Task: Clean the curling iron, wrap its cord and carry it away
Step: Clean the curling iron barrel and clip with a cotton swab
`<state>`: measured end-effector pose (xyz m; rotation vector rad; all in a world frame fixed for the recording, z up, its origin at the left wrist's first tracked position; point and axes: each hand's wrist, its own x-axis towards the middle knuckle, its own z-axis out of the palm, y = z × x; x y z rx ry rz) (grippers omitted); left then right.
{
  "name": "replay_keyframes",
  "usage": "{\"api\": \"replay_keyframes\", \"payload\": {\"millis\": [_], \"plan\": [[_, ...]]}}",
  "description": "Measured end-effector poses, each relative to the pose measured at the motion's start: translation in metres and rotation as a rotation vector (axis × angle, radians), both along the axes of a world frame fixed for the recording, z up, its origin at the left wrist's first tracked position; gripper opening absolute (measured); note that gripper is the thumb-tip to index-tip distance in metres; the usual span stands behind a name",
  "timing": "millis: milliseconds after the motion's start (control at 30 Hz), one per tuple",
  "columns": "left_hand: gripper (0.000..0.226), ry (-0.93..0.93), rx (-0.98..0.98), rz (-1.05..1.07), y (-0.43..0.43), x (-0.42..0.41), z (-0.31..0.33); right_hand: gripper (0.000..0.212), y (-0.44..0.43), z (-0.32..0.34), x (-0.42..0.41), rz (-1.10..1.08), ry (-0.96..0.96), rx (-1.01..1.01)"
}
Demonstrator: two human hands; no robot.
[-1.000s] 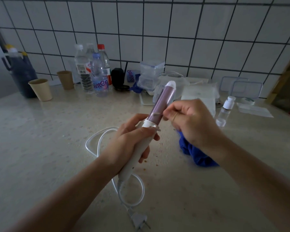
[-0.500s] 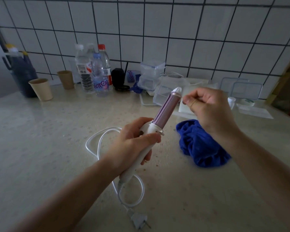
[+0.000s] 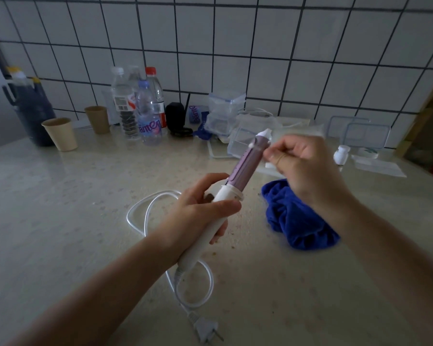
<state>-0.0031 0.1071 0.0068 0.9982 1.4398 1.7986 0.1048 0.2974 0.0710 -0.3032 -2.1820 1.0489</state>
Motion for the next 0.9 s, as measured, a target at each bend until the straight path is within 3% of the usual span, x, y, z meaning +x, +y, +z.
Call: {"api": "replay_keyframes", "payload": {"millis": [100,300,400,533,733,900], "plan": [[0.044,-0.112,0.028,-0.064,-0.003,-0.001,0.005,0.020,-0.027,-0.013,-0.003,0.128,-0.144,0.053],[0.039,-0.076,0.003,-0.100,-0.005,0.007,0.006,0.020,-0.001,-0.004,-0.003,0.025,-0.052,-0.034],[0.037,-0.053,-0.008,-0.105,-0.005,0.004,0.005,0.020,-0.005,-0.006,-0.004,0.087,-0.104,-0.068],[0.036,-0.102,0.006,-0.105,-0.006,-0.003,0.006,0.020,-0.016,-0.011,-0.006,0.188,-0.188,-0.124],[0.032,-0.185,0.019,-0.195,-0.006,-0.002,0.006,0.023,-0.011,0.000,-0.002,0.138,-0.101,-0.118],[0.071,-0.290,-0.042,-0.222,-0.008,-0.003,0.011,0.022,-0.013,-0.004,-0.003,0.167,-0.111,-0.132]]}}
